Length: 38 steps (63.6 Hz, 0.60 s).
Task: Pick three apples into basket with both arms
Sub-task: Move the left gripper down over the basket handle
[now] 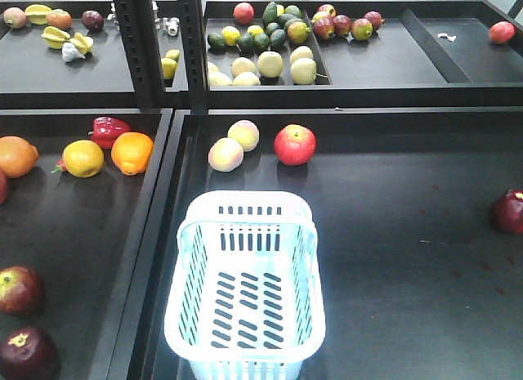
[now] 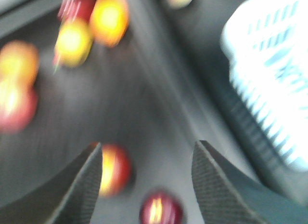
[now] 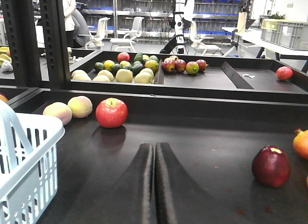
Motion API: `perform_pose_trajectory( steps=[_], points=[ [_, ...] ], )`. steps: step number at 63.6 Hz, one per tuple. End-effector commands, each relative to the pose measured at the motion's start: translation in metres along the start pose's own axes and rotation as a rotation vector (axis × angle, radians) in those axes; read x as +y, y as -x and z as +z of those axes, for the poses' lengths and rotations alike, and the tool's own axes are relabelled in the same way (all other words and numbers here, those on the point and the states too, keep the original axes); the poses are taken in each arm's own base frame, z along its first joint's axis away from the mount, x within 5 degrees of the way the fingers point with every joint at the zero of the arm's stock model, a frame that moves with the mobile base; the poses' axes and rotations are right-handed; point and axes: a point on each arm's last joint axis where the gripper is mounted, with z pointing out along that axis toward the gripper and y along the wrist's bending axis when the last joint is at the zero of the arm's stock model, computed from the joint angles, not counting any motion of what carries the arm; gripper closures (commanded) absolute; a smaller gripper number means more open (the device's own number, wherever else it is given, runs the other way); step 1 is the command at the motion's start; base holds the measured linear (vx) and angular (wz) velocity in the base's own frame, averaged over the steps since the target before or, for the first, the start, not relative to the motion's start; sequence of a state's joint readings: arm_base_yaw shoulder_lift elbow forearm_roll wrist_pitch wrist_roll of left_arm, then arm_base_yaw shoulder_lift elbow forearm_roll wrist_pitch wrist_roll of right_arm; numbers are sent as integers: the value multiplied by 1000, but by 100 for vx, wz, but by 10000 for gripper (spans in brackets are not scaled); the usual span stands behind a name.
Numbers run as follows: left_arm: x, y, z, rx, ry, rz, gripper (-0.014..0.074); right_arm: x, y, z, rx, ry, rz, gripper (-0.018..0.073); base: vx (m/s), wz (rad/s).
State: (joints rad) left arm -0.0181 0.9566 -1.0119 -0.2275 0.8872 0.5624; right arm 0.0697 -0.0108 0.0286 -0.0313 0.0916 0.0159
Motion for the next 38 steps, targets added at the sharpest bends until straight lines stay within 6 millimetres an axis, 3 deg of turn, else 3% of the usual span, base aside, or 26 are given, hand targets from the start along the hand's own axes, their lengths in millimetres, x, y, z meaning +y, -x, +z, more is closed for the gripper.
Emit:
perform_pose_trajectory(
  steps=[1,10,19,38],
  points=[
    [0,42,-9,-143,-116,47,200,0,6,-1,-81,-1,-5,568,0,0],
    [-7,76,6,-172,-311,132,200,0,6,-1,-81,-1,-5,568,0,0],
    [-26,97,30,-110,-466,282,200,0,6,-1,-81,-1,-5,568,0,0],
    [-65,142,71,-75,-590,448,198,0,6,-1,-81,-1,-5,568,0,0]
  ],
)
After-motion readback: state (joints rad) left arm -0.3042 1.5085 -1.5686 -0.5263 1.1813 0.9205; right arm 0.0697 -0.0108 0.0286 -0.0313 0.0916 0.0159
